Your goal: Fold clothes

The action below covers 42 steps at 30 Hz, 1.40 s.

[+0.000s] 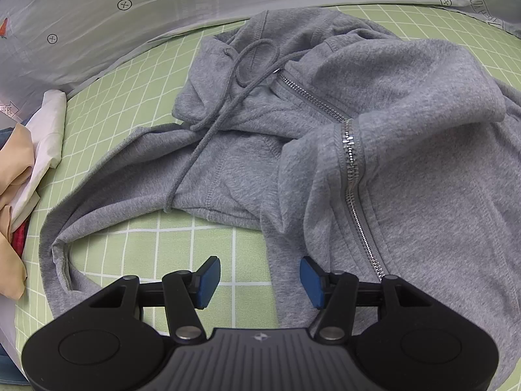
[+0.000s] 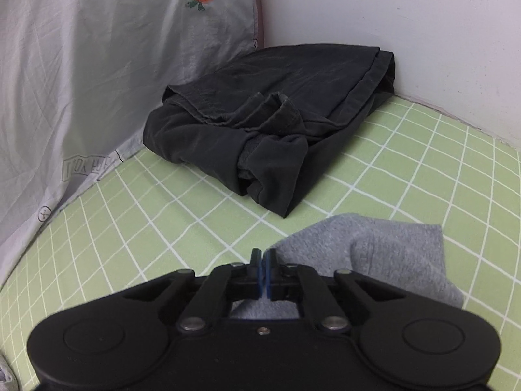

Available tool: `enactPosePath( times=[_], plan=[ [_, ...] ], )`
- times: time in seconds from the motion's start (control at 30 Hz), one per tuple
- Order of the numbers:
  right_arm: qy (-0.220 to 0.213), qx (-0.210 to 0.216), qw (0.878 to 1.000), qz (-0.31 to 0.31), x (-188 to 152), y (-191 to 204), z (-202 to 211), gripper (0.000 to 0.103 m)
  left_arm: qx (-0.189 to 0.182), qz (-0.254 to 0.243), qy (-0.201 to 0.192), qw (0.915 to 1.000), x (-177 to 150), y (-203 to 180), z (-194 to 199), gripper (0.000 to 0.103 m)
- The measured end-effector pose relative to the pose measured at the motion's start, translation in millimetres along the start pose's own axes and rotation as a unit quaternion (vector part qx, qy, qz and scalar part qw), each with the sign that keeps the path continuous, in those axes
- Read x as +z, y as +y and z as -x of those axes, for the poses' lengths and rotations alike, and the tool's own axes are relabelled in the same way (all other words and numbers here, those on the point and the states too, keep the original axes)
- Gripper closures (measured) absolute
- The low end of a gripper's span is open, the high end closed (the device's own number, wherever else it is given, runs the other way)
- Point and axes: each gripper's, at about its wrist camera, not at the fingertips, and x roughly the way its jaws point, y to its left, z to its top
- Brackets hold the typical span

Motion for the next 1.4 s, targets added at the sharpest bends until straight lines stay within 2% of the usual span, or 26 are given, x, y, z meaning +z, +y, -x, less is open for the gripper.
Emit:
enactPosePath(
  times=[0.1, 0.13, 0.2, 0.27, 0.33, 0.4, 0.43, 0.53, 0.57, 0.6, 0.7, 0.73, 0.8, 0.87, 0.97, 1.07, 1.13, 1.17, 1.2, 1.23, 1.27, 1.3, 1.4],
  plan=[
    [-0.066, 0.034, 0.997, -0.001, 18, 0, 48, 0.103, 0.001, -0.002, -0.002, 1.0, -1, 0, 1, 0.047],
    [-0.105, 0.044, 0.994, 0.007, 23, -1, 72, 0.103, 0.001, -0.001, -0.003, 1.0, -1, 0, 1, 0.047],
    [-0.161, 0.038, 0.986, 0.034, 25, -3, 108, 0.103, 0.0, 0.003, -0.003, 1.0, -2, 0, 1, 0.047],
    [-0.147, 0.011, 0.989, 0.034, 21, -14, 114, 0.103, 0.0, 0.007, -0.003, 1.0, -2, 0, 0, 0.047],
    [-0.091, -0.023, 0.995, 0.026, 9, -30, 97, 0.103, 0.001, 0.006, -0.002, 1.0, -1, -1, 0, 0.047],
    [-0.029, -0.033, 0.999, -0.001, -4, -45, 78, 0.102, 0.004, 0.0, -0.004, 1.0, -2, -2, 1, 0.047],
    [-0.013, -0.034, 0.999, -0.01, -8, -48, 72, 0.101, 0.004, -0.002, -0.005, 1.0, -2, -3, 2, 0.047],
    [-0.009, -0.024, 1.0, -0.004, -11, -40, 58, 0.091, 0.005, -0.005, -0.004, 1.0, -2, -4, 2, 0.047],
    [-0.014, -0.018, 1.0, 0.005, -10, -34, 54, 0.083, 0.005, -0.006, -0.003, 1.0, -2, -4, 2, 0.047],
    [-0.017, -0.013, 1.0, 0.01, -7, -27, 48, 0.068, 0.006, -0.007, -0.002, 1.0, -1, -4, 1, 0.047],
    [-0.026, 0.0, 0.999, 0.02, 5, -4, 28, 0.057, 0.008, -0.009, -0.001, 0.9999, -1, -5, 1, 0.047],
    [-0.029, -0.009, 0.999, 0.023, 8, 2, 20, 0.053, 0.009, -0.009, -0.001, 0.9999, -1, -5, 1, 0.047],
    [-0.034, -0.038, 0.998, 0.027, 16, 15, 1, 0.029, 0.01, -0.009, -0.001, 0.9999, -1, -5, 1, 0.047],
    [-0.035, -0.065, 0.997, 0.031, 21, 23, -17, 0.022, 0.012, -0.008, -0.001, 0.9999, -1, -4, 0, 0.045],
    [-0.021, -0.095, 0.995, 0.037, 26, 30, -41, 0.018, 0.014, -0.007, 0.0, 0.9999, -1, -3, -1, 0.041],
    [0.007, -0.124, 0.991, 0.042, 25, 30, -56, 0.018, 0.013, -0.007, 0.001, 0.9999, 0, -2, -1, 0.04],
    [0.019, -0.118, 0.992, 0.036, 22, 23, -59, 0.022, 0.014, -0.009, 0.0, 0.9999, 1, -3, -1, 0.04],
    [0.025, -0.113, 0.993, 0.034, 21, 20, -59, 0.032, 0.014, -0.011, 0.0, 0.9998, 1, -3, -1, 0.04],
    [0.031, -0.109, 0.993, 0.031, 20, 17, -60, 0.047, 0.015, -0.012, -0.001, 0.9998, 1, -4, -1, 0.04],
    [0.033, -0.101, 0.994, 0.028, 19, 13, -59, 0.057, 0.016, -0.013, -0.001, 0.9998, 1, -4, -1, 0.04],
    [0.033, -0.093, 0.995, 0.025, 18, 10, -57, 0.08, 0.016, -0.014, -0.002, 0.9998, 1, -4, -1, 0.04],
    [0.032, -0.08, 0.996, 0.02, 18, 6, -53, 0.087, 0.016, -0.014, -0.002, 0.9998, 1, -4, -1, 0.04],
    [-0.025, -0.009, 0.999, -0.018, 21, -9, -16, 0.091, 0.016, -0.012, -0.003, 0.9998, 0, -4, 0, 0.04]
  ],
)
